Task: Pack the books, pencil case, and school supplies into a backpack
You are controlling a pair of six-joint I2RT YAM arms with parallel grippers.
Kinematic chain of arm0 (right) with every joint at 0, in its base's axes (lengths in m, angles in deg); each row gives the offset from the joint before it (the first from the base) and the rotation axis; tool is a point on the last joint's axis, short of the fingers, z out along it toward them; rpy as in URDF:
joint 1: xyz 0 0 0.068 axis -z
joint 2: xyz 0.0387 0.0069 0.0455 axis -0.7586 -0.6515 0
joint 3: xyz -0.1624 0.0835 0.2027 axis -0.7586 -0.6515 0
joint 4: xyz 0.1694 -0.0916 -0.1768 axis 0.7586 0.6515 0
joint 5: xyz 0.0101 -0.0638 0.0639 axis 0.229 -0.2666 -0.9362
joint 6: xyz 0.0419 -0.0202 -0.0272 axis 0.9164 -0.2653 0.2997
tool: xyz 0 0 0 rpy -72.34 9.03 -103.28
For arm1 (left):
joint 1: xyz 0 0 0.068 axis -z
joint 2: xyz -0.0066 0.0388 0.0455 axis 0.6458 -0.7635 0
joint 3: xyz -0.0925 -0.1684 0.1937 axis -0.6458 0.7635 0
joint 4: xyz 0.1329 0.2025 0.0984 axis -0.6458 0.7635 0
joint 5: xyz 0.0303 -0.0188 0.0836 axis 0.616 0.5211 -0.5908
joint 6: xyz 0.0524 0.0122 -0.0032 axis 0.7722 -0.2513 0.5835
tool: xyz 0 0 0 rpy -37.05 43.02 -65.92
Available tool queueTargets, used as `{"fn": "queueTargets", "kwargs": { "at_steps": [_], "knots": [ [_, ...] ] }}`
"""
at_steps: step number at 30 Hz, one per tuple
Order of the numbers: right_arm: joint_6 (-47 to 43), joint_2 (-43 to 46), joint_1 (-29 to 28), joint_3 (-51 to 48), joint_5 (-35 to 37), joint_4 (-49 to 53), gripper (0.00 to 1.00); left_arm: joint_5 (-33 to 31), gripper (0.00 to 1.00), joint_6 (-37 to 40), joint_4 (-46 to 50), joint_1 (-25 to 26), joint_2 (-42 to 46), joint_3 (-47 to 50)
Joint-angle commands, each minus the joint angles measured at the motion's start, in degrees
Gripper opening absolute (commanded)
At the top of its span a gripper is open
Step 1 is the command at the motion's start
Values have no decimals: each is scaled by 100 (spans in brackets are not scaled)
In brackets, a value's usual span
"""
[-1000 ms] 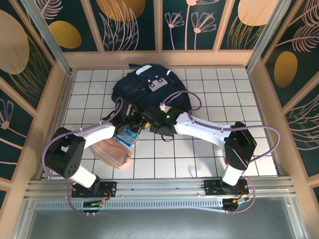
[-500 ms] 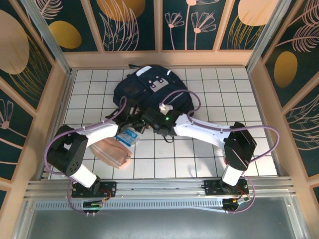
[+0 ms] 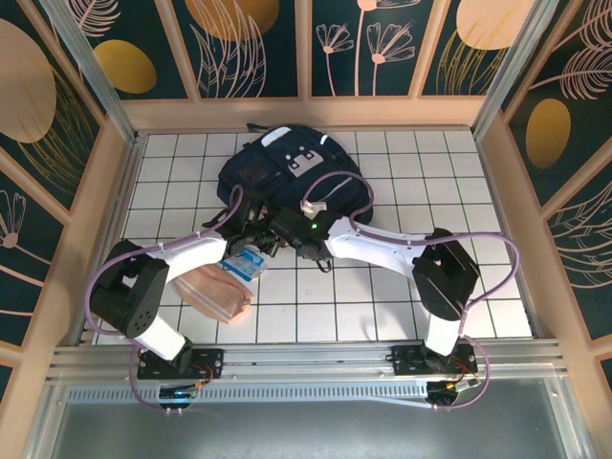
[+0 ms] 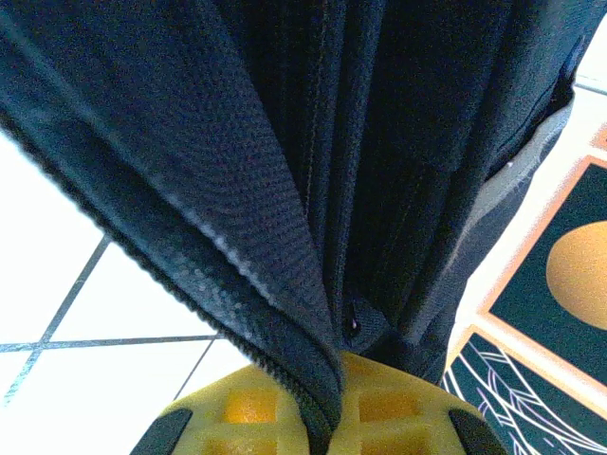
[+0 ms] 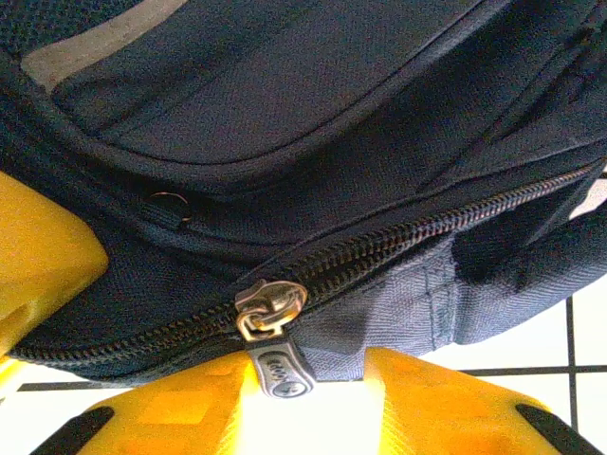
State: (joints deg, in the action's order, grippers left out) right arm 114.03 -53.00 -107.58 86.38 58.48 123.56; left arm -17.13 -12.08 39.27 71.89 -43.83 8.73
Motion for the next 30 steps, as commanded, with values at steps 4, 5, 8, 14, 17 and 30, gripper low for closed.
{"fn": "queueTargets", "kwargs": {
  "at_steps": [4, 5, 8, 14, 17, 30],
  "knots": [
    [-216, -28, 128, 84, 343, -5, 28, 465, 0, -219, -270, 64, 137, -16],
    [-269, -21, 124, 101, 382, 16, 28, 466, 0, -215, -268, 67, 137, -8],
    [-385, -62, 128, 177, 511, 94, 29, 463, 0, -205, -259, 77, 146, 19],
    [-653, -179, 127, 244, 641, 67, 35, 452, 0, -194, -241, 67, 170, 73],
    [-843, -224, 129, 234, 622, -74, 33, 460, 0, -195, -241, 62, 159, 99],
    [-2956, -135, 174, 202, -323, -455, 37, 489, 0, -18, -114, 68, 94, 107]
  ]
}}
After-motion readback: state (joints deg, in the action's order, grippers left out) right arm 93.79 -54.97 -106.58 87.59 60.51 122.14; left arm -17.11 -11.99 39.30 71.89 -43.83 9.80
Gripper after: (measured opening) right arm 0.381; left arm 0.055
